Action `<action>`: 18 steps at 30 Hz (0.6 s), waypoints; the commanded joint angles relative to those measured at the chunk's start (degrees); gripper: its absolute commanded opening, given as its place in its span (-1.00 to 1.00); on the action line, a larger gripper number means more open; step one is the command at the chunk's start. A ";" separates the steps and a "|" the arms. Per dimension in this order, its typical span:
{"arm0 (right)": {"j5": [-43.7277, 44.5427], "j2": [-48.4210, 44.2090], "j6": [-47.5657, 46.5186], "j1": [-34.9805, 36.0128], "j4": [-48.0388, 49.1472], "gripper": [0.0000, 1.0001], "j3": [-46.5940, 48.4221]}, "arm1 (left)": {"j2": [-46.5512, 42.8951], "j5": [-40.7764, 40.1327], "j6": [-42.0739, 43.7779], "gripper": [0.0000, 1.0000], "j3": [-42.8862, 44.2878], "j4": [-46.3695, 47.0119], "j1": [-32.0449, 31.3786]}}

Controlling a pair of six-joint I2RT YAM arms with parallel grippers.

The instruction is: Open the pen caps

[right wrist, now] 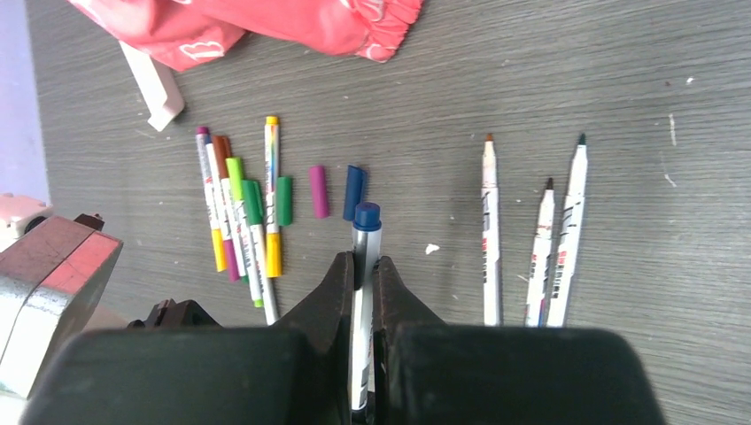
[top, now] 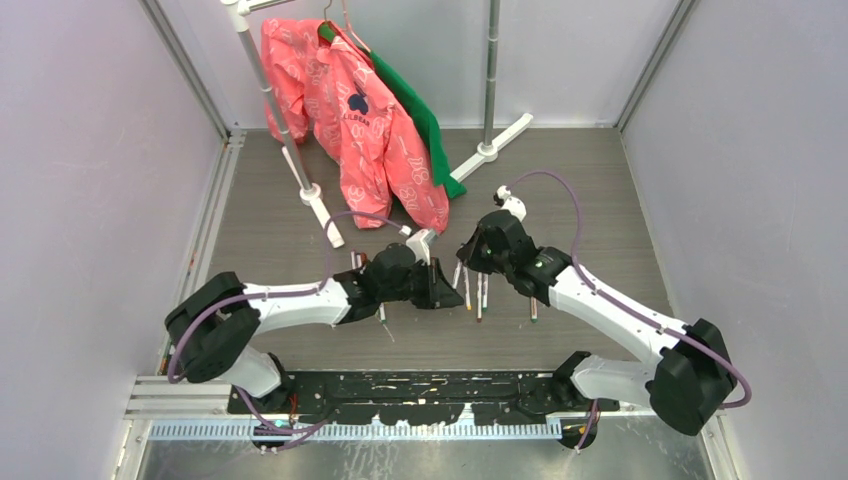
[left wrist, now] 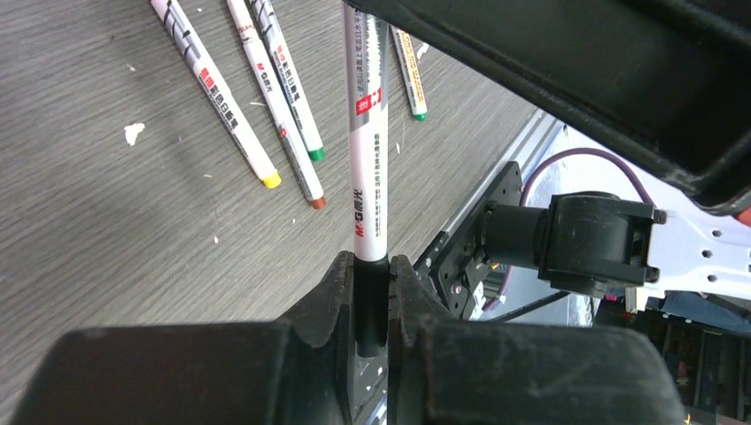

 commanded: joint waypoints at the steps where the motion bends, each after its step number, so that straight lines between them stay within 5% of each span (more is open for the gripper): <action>1: -1.91 -3.64 1.33 0.48 4.87 -0.96 -0.91 | -6.68 1.46 2.11 -1.00 -0.07 0.98 -1.19; 4: -3.27 -4.45 1.68 1.59 6.46 -0.62 -2.15 | -8.99 0.62 3.18 -1.00 0.16 -1.60 -1.77; 8: -2.66 -4.91 2.49 3.45 7.18 -0.47 -2.83 | -10.10 -0.75 4.09 -1.00 1.03 -4.39 -3.46; 16: -0.65 -6.28 3.36 5.70 7.23 -0.45 -3.50 | -10.20 -2.28 4.74 -1.00 2.21 -6.17 -5.40; 18: 0.12 -7.16 3.54 5.89 7.25 -0.72 -4.22 | -10.29 -3.20 5.15 -1.00 2.55 -7.39 -5.85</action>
